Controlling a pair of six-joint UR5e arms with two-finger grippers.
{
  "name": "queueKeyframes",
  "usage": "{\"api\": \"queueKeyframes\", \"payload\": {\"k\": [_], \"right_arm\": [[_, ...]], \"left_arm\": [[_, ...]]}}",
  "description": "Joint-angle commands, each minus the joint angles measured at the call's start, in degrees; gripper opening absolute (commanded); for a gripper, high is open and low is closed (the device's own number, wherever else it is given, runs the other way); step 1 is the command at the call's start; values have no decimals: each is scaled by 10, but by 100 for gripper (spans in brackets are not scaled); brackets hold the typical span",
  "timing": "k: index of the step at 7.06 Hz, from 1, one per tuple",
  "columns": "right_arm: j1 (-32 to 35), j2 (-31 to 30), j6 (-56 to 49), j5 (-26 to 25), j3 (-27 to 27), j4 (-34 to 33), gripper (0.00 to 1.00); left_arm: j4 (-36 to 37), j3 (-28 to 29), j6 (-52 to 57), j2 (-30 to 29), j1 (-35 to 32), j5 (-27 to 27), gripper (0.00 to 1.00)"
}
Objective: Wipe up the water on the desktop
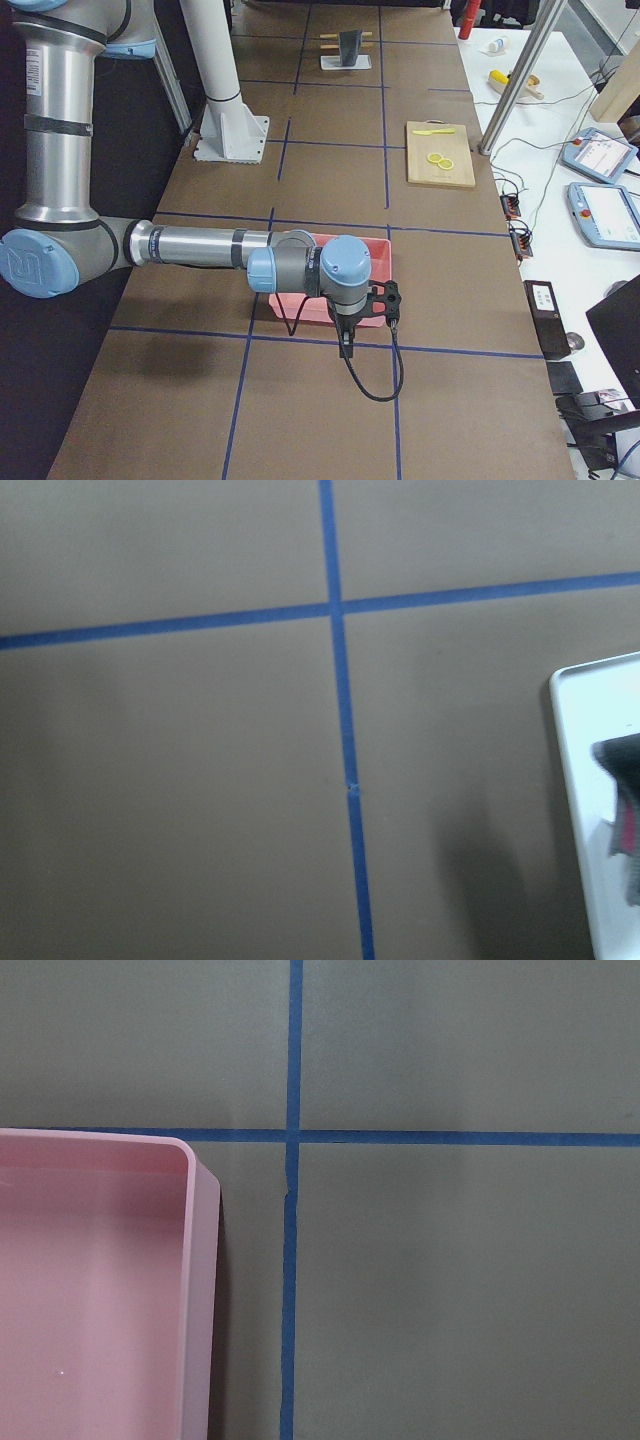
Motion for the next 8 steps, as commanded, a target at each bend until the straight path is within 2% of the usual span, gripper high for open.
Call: {"api": "queueKeyframes", "payload": {"k": [1, 2, 4, 5, 8], "right_arm": [[0, 1, 2, 0, 2, 0, 100], [0, 0, 2, 2, 3, -1, 100], [0, 8, 2, 21, 10, -1, 100], [0, 8, 1, 22, 10, -1, 100], [0, 7, -2, 27, 10, 0, 100]], "left_arm": [[-34, -42, -103, 7, 4, -49, 100], [-107, -42, -160, 31, 19, -76, 100], [-275, -39, -360, 41, 79, -72, 100], [-308, -31, -402, 42, 118, -68, 100], [-311, -28, -409, 32, 171, -68, 100]]}}
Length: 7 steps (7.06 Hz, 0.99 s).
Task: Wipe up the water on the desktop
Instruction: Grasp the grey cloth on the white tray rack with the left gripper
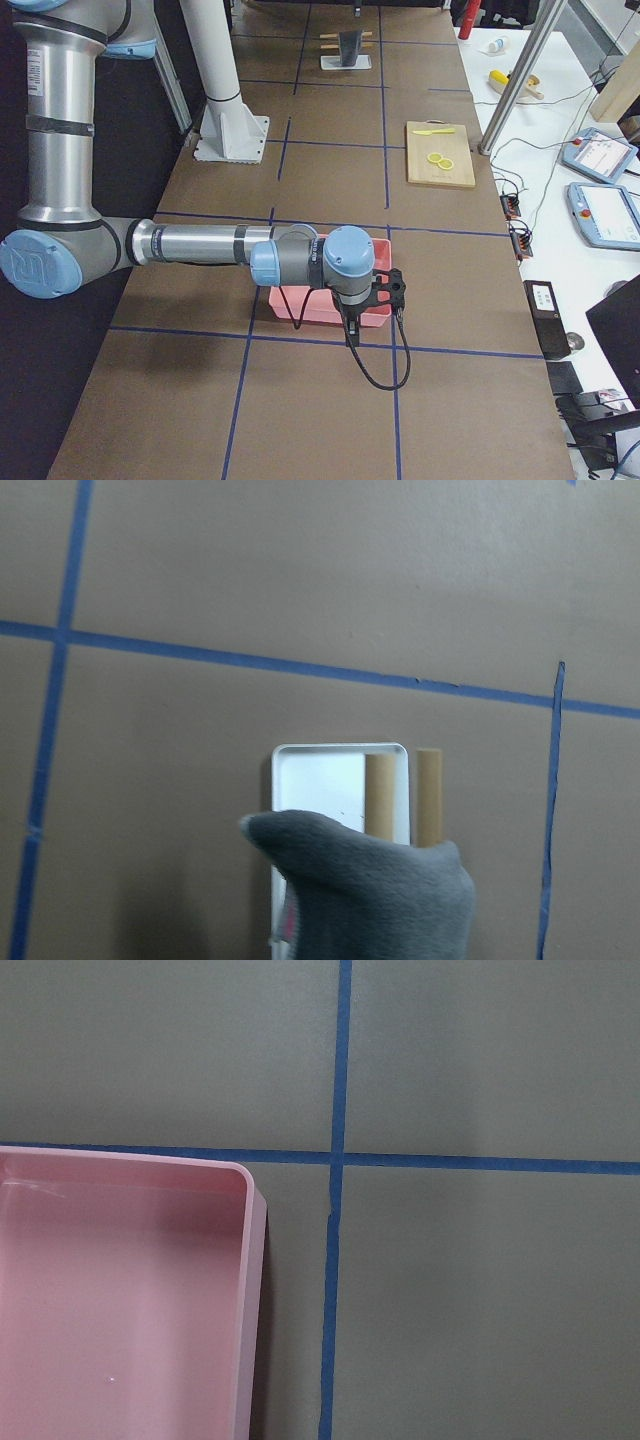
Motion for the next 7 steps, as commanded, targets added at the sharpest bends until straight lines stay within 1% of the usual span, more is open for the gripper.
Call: {"api": "queueKeyframes", "payload": {"k": [1, 3, 4, 5, 7], "right_arm": [[0, 0, 0, 2, -2, 0, 100], [0, 0, 0, 2, -4, 0, 100], [0, 0, 0, 2, -3, 0, 100], [0, 0, 0, 2, -2, 0, 100], [0, 0, 0, 2, -1, 0, 100]], "left_arm": [[-4, 1, -4, -6, 41, 0, 100], [-3, 2, -2, -5, 53, 7, 100], [-3, 4, -1, -5, 54, 32, 99], [-4, 12, -1, -6, 54, 41, 99], [-5, 16, 1, -6, 54, 41, 97]]}}
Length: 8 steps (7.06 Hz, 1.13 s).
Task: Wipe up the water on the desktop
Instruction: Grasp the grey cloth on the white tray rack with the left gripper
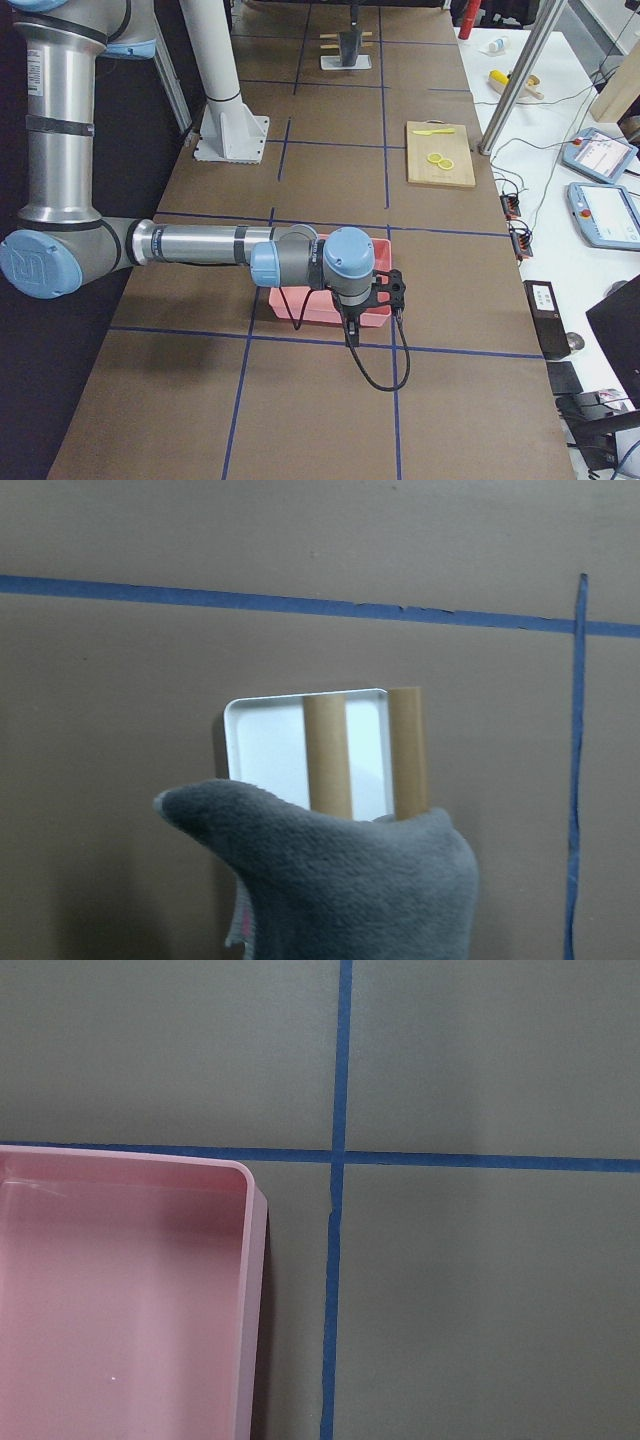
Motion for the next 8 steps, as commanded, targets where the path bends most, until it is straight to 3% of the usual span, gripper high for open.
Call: {"api": "queueKeyframes", "payload": {"k": [1, 4, 8], "right_arm": [[0, 0, 0, 1, 0, 0, 100], [0, 0, 0, 1, 0, 0, 100], [0, -1, 0, 1, -1, 0, 100]], "left_arm": [[-1, 3, 1, 0, 0, 2, 94], [-2, 5, 2, 0, 0, 2, 79], [-3, 5, 1, 0, 10, 3, 79]]}}
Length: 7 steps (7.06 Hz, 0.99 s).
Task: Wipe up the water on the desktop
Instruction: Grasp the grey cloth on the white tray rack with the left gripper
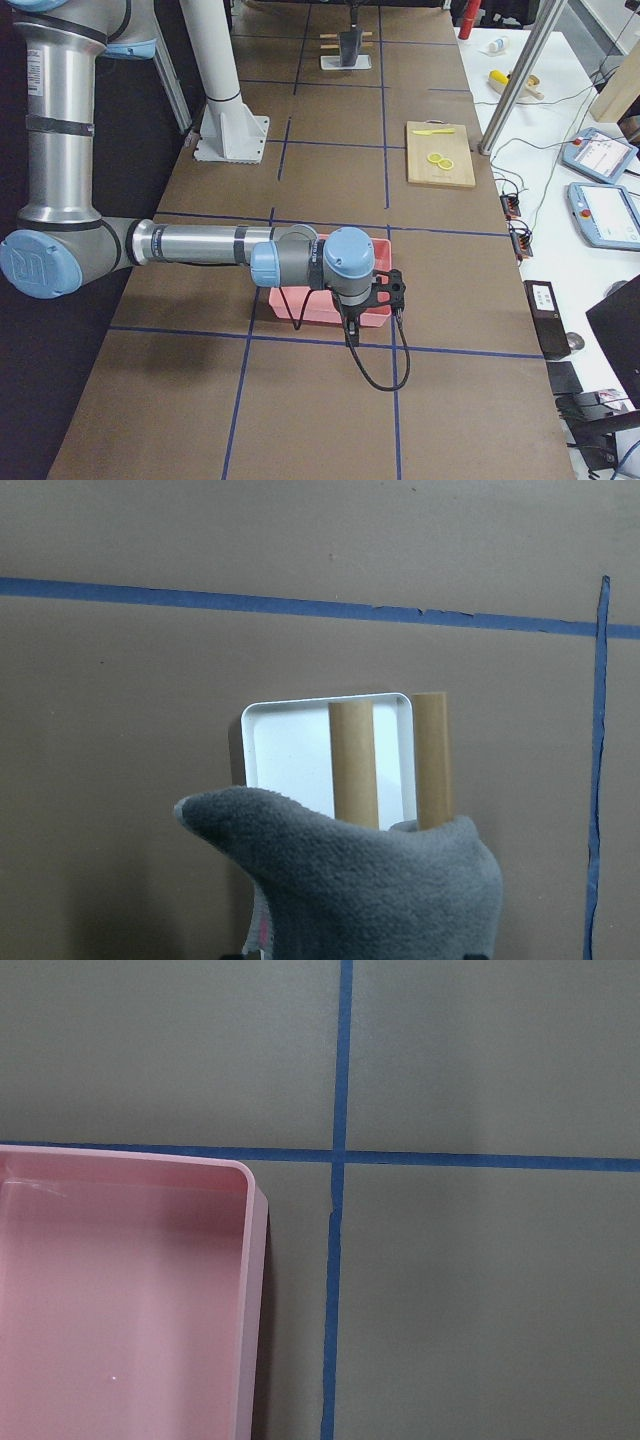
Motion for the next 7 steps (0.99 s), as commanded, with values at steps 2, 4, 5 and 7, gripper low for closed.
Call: {"api": "queueKeyframes", "payload": {"k": [2, 4, 5, 7], "right_arm": [[0, -2, 0, 0, -1, 0, 100], [0, -2, 0, 0, -2, 0, 100], [0, -2, 0, 0, -2, 0, 100], [0, -2, 1, 0, -1, 0, 100]], "left_arm": [[-22, 9, 0, 0, 6, 0, 79], [-25, 11, 1, 1, 6, 0, 65], [-26, 9, 1, 1, 5, -1, 62], [-25, 5, 0, 2, 5, -1, 53]]}}
